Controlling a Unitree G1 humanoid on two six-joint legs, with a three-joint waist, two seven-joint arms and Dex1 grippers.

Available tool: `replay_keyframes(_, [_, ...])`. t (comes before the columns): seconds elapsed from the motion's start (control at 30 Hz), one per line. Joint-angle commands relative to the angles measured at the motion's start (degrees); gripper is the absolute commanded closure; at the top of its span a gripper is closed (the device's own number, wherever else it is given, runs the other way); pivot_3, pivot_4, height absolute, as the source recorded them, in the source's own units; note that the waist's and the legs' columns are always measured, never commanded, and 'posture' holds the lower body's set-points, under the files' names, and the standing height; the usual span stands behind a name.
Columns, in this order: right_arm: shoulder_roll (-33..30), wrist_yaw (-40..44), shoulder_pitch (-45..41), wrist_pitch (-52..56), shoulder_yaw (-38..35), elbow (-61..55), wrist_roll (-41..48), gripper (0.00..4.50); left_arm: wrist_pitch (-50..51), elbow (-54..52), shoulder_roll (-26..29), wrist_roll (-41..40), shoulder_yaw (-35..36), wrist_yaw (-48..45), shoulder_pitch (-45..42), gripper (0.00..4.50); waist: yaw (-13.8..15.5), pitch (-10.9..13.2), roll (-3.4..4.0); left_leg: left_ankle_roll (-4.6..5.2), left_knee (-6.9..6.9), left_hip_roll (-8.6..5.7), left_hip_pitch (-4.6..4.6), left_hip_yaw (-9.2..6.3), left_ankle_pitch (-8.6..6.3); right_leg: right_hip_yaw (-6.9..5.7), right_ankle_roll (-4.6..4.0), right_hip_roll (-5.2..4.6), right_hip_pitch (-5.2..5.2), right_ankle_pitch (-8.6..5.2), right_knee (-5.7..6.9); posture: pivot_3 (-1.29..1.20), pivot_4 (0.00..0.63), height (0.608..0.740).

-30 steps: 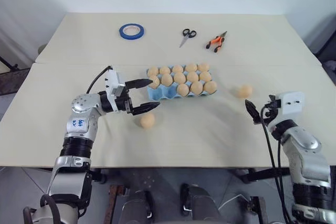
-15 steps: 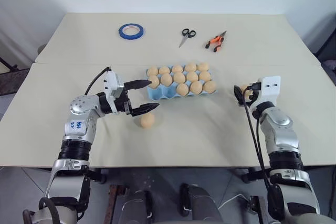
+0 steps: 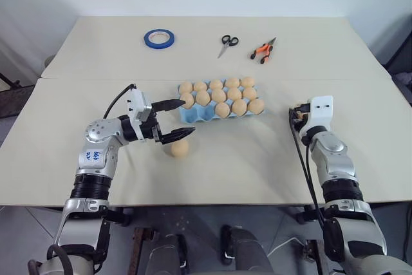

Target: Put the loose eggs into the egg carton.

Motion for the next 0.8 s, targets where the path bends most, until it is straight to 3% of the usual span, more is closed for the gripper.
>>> replay_keyframes(0.03, [0.7, 0.8, -1.8, 2.0, -0.2, -8.1, 2.1, 2.7, -0.4, -2.1, 0.4, -0.8, 1.0, 0.3, -0.3, 0.0, -0.2, 0.0, 0.0, 0.0, 0.0, 0.0, 0.0, 0.0, 0.0, 0.01, 0.0, 0.0, 0.0, 0.0, 0.0, 0.0, 0.15, 0.74])
replay_keyframes(0.37, [8.5, 7.0, -4.9, 23.1, 10.9, -30.6, 7.5, 2.71, -1.4, 0.9, 1.1, -0.2, 2.0, 1.2, -1.5, 0.0, -1.1, 0.0, 0.02, 0.08, -0.02, 0.17, 0.01, -0.09, -0.04, 0.05, -0.12, 0.0, -0.03, -0.06, 0.12, 0.0, 0.15, 0.74])
replay_keyframes(0.6, [15.2, 7.4, -9.0, 24.7, 18.6, -30.9, 5.1, 2.71, -1.9, 2.1, 3.4, -0.3, 3.5, 1.8, -1.4, 0.0, -1.0, 0.0, 0.02, 0.12, -0.02, 0.11, -0.02, -0.09, -0.07, -0.04, -0.13, -0.01, -0.06, -0.07, 0.1, 0.0, 0.15, 0.74])
replay_keyframes(0.8, [17.1, 8.9, -9.4, 23.9, 21.7, -27.6, 3.3, 2.71, -2.3, 2.3, 5.5, -0.2, 5.1, 2.4, -0.6, 0.0, -1.0, 0.0, 0.01, 0.06, -0.06, 0.13, -0.09, -0.08, -0.09, -0.07, -0.13, 0.01, -0.11, -0.07, 0.04, 0.0, 0.15, 0.74])
